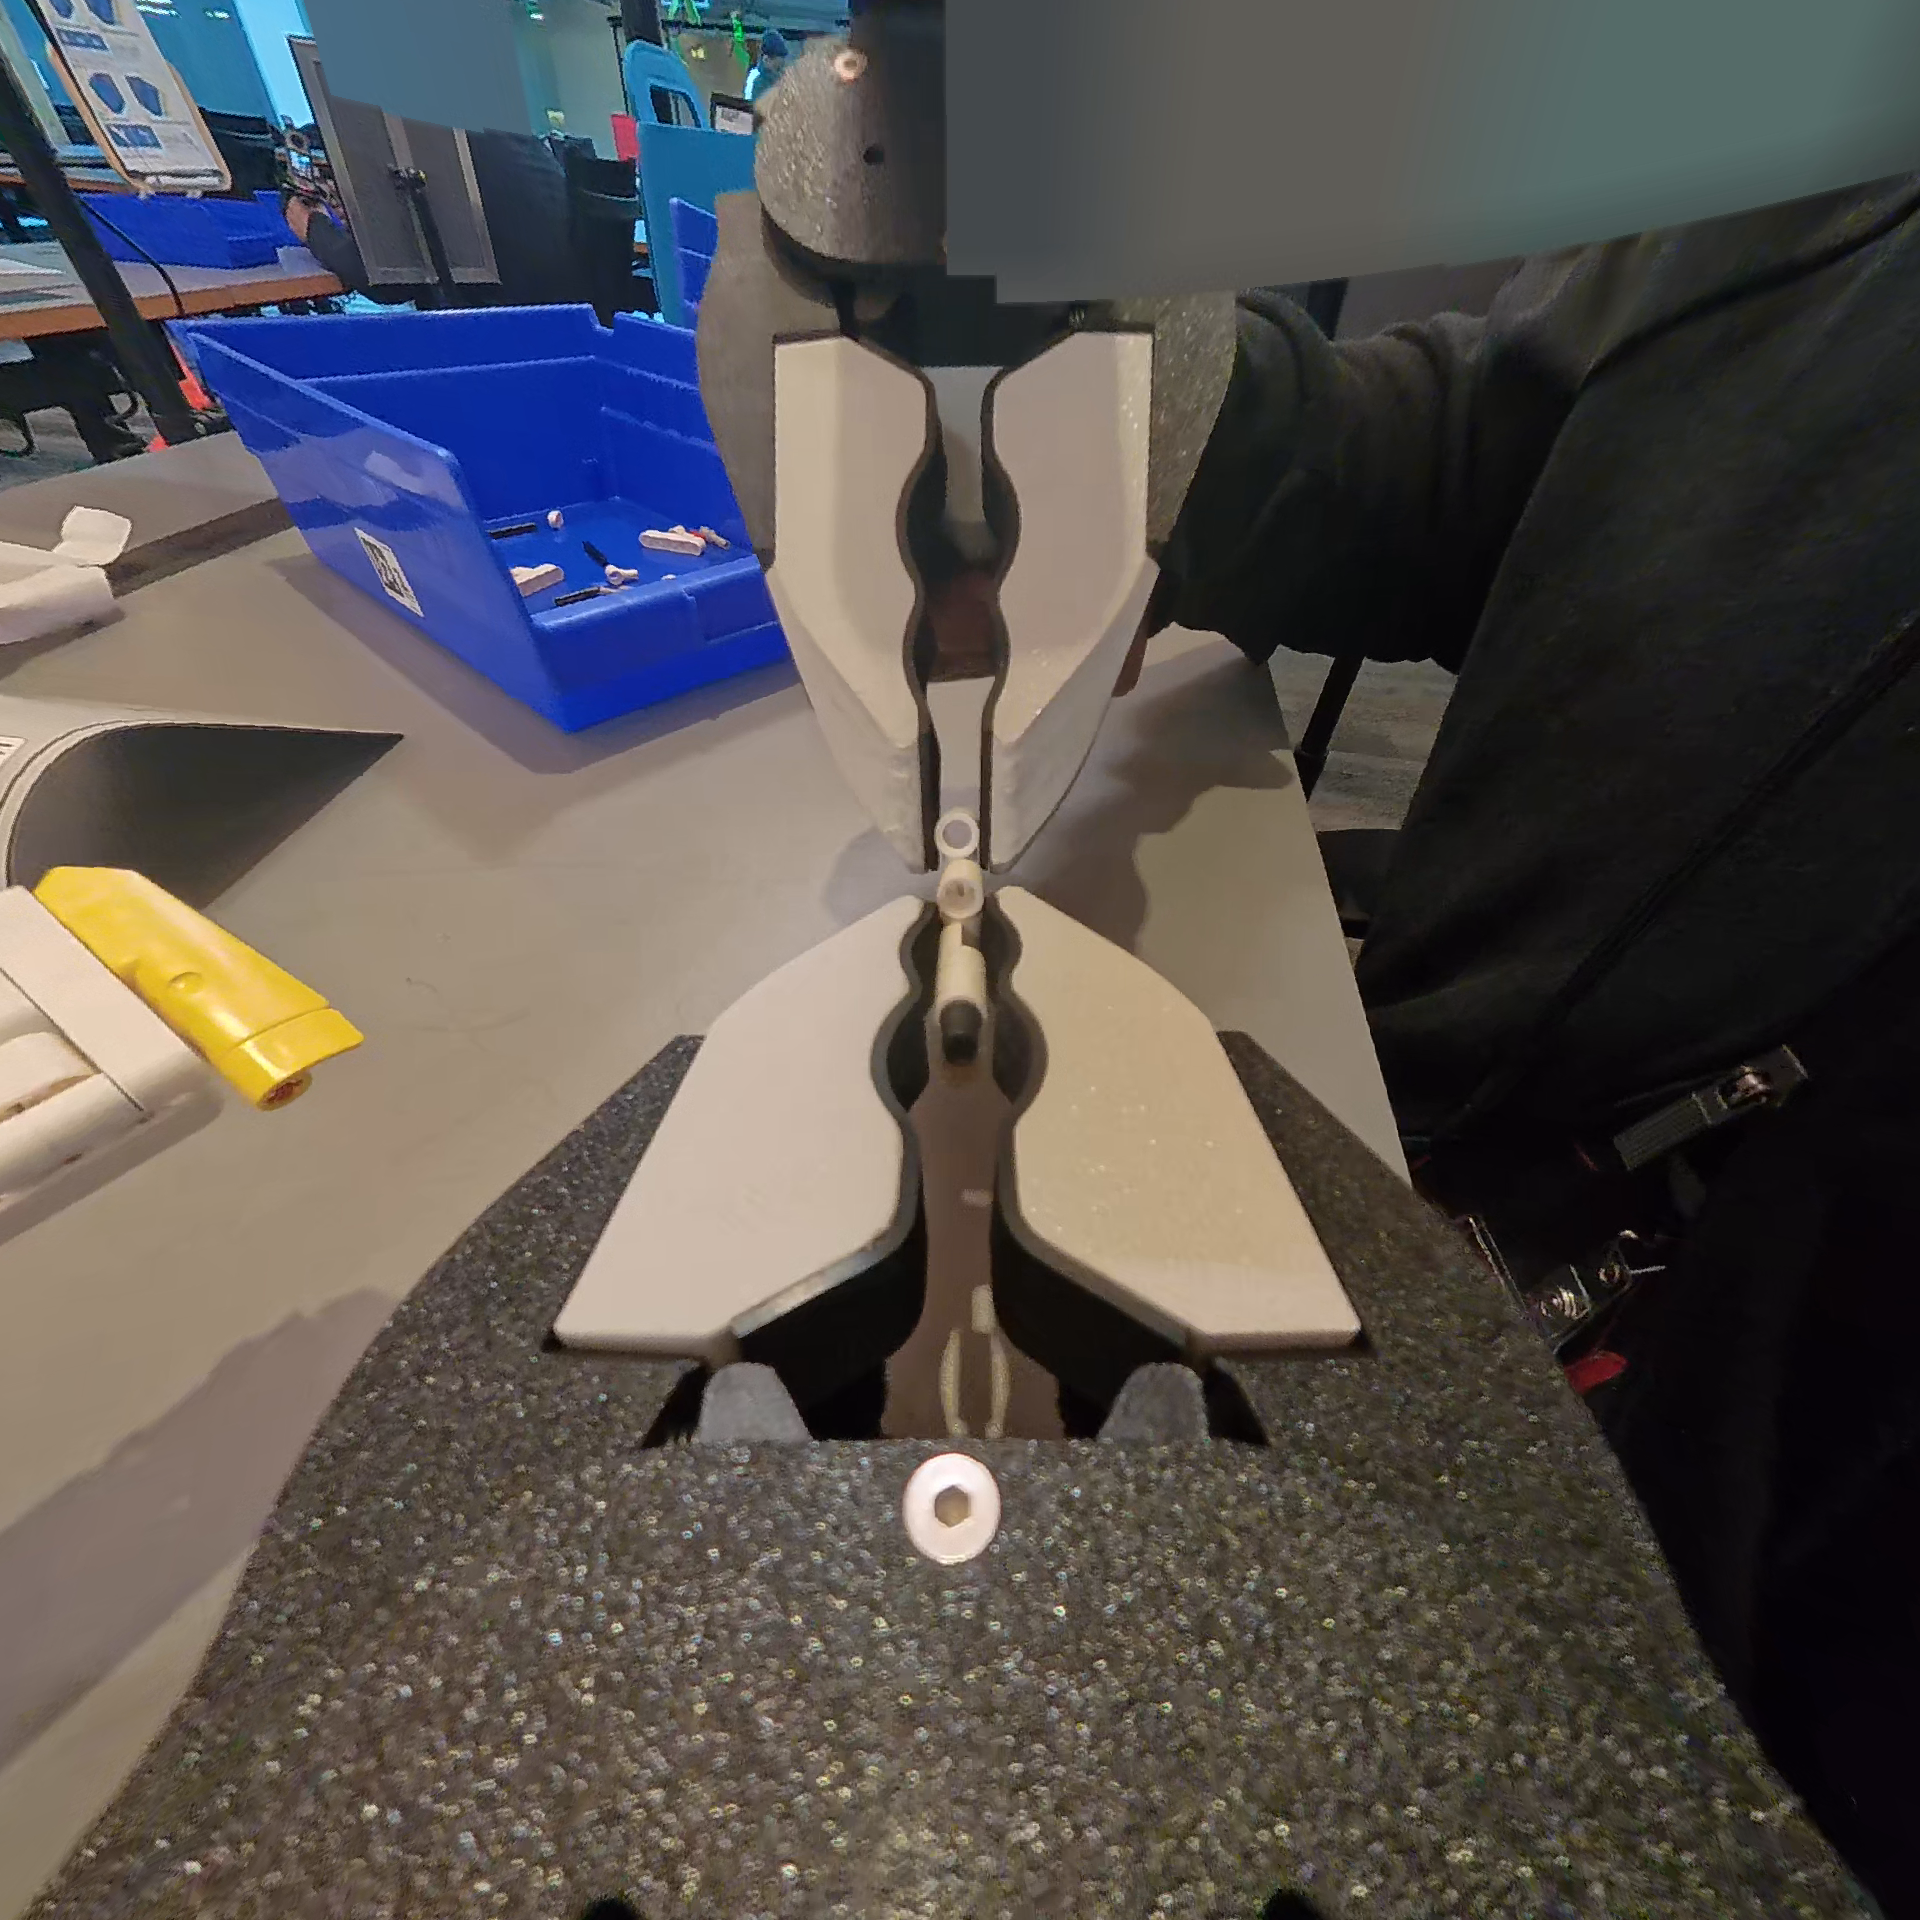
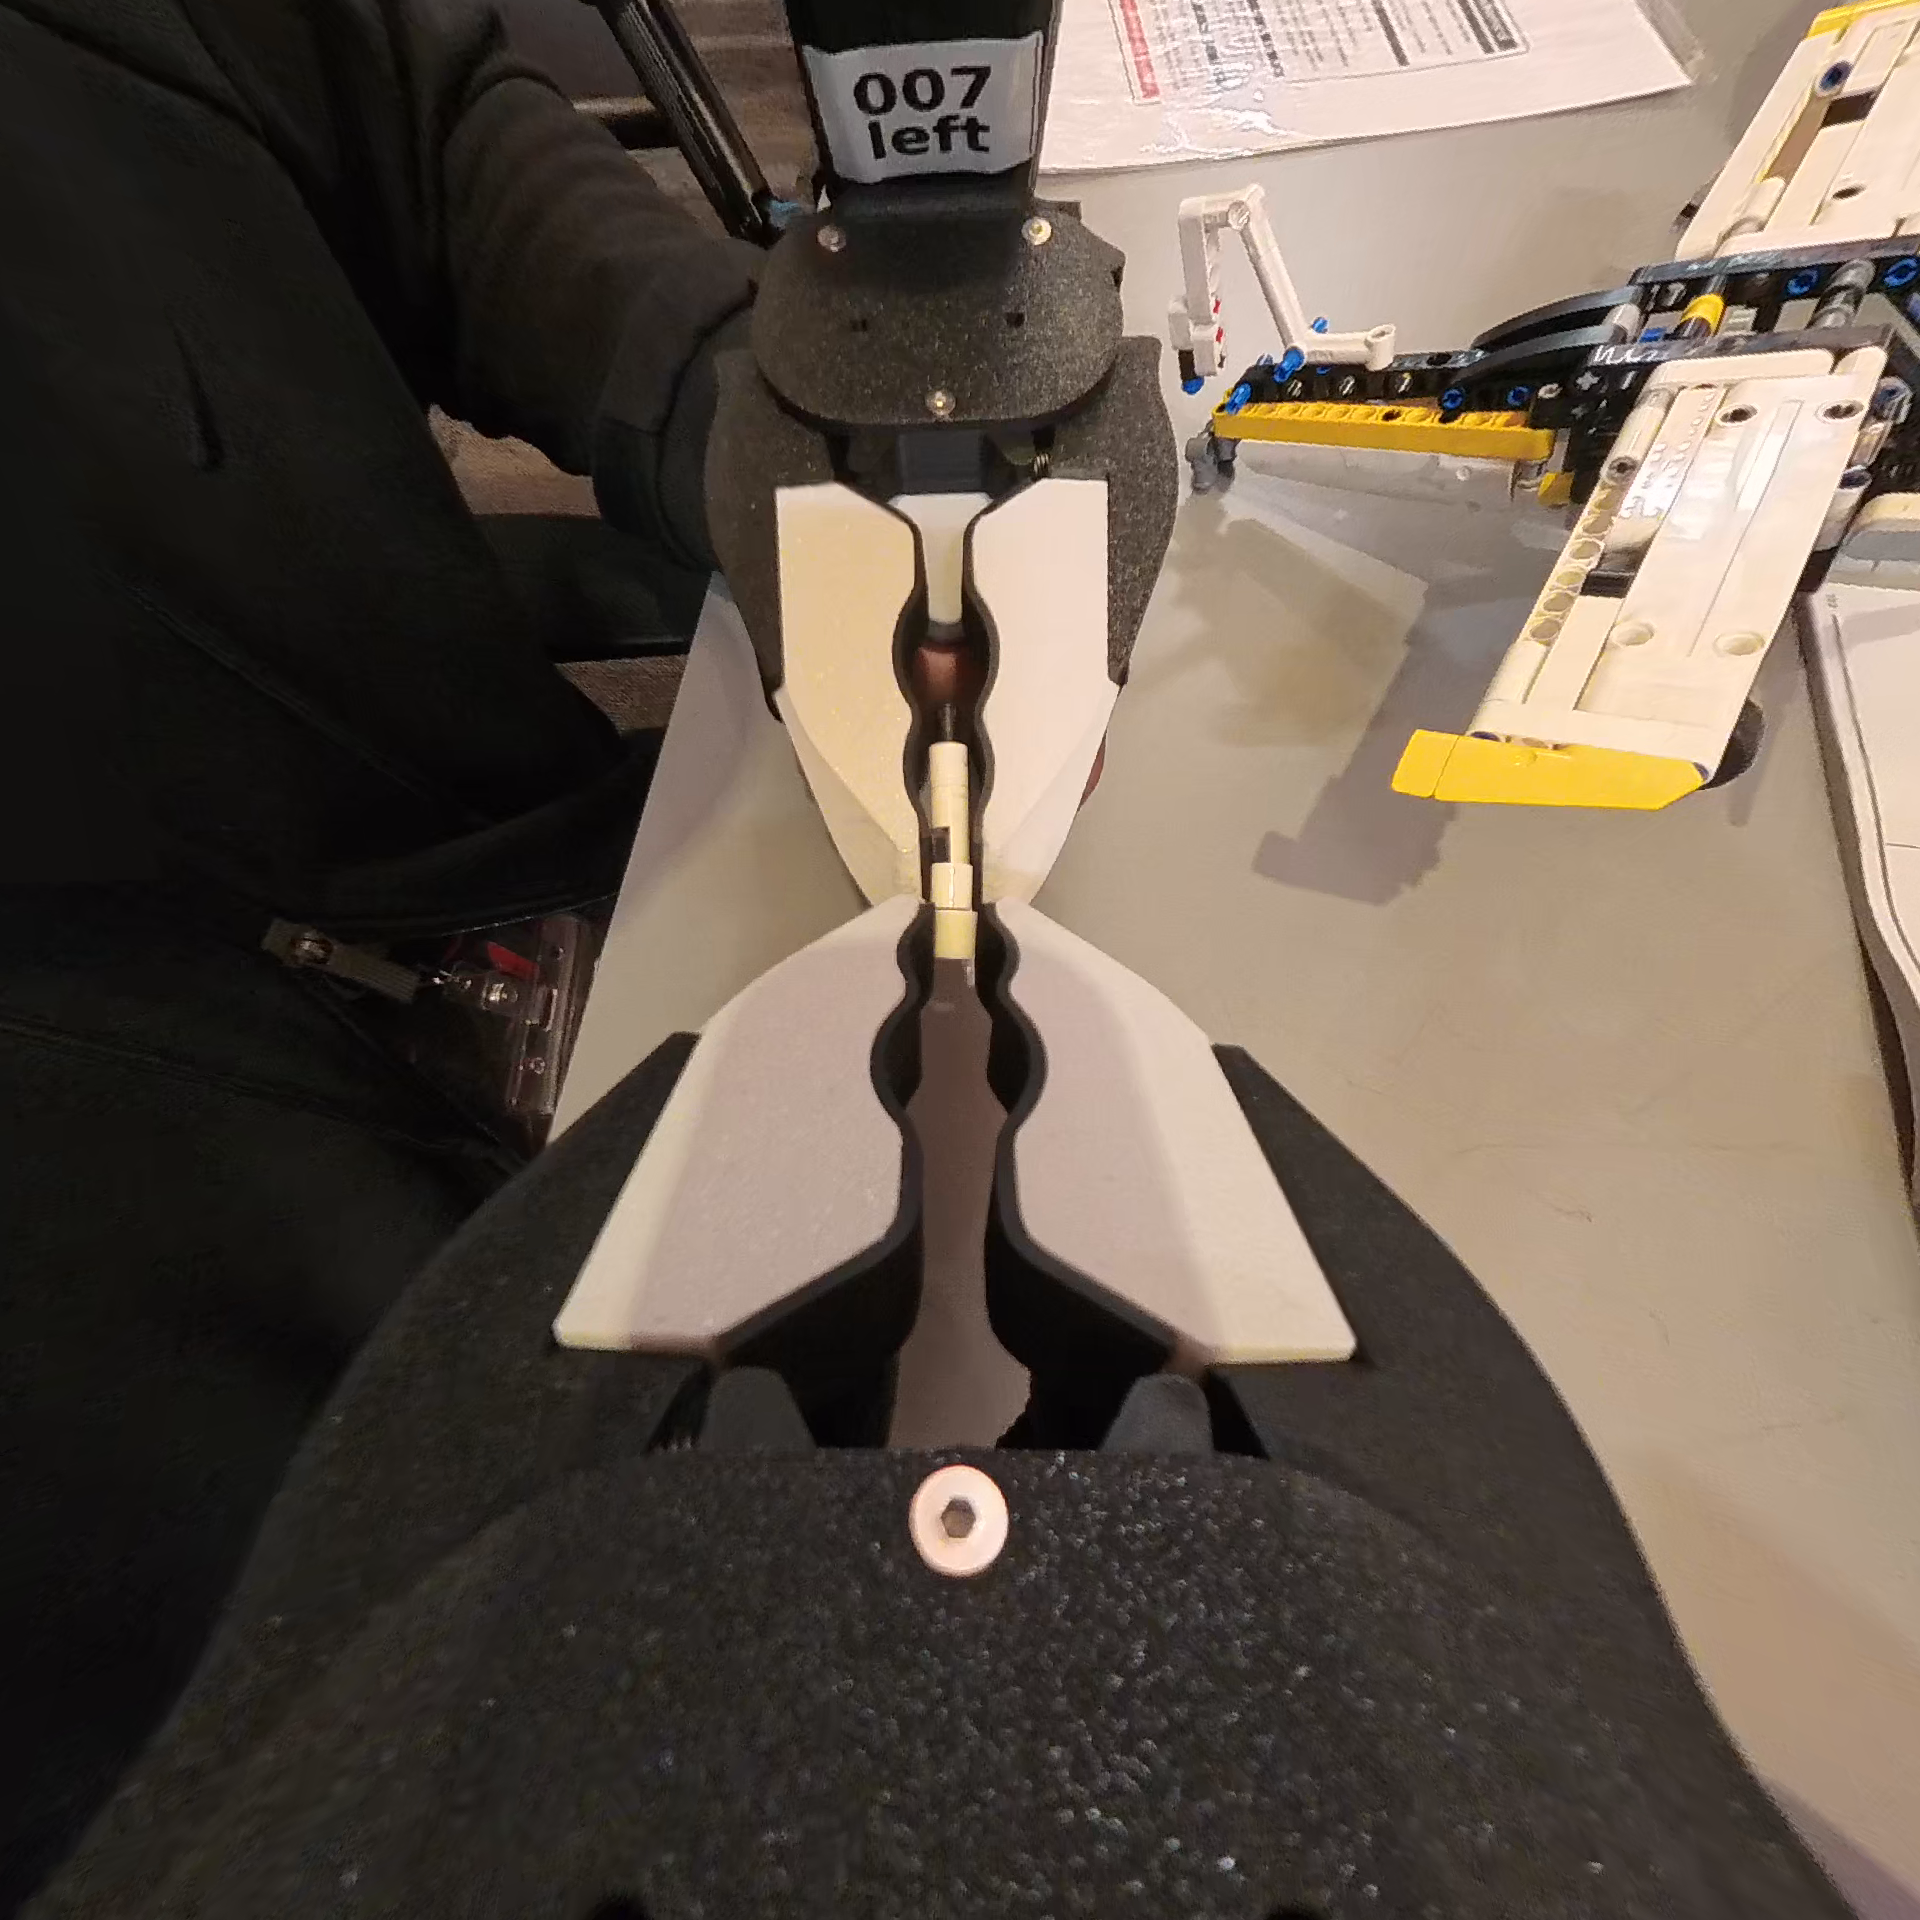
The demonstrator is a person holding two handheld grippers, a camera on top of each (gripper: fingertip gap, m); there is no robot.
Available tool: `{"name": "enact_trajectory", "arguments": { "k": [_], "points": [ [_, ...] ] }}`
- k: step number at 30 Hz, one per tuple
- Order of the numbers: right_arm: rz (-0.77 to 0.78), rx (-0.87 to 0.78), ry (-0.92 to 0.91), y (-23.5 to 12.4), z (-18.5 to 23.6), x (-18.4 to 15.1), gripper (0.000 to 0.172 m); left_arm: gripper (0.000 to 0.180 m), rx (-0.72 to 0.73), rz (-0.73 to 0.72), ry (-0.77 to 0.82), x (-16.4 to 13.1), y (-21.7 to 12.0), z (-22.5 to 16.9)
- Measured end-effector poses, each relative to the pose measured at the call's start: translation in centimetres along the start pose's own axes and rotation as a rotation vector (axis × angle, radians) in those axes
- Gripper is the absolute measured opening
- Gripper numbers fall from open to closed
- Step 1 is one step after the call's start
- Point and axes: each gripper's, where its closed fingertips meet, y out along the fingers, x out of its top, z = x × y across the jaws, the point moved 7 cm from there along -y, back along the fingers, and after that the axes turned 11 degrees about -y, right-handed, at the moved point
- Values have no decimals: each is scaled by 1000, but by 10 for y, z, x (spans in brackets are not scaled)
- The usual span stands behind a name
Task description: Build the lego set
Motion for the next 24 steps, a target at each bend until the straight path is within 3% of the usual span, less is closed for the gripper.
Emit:
{"name": "enact_trajectory", "arguments": {
  "k": [11,24],
  "points": [
    [-112,75,-21,2,-3,-4,7,7,-98,2,-84,2,-2,3],
    [-189,29,110,6,-2,-11,8,6,-42,-2,-56,1,-3,3]
  ]
}}
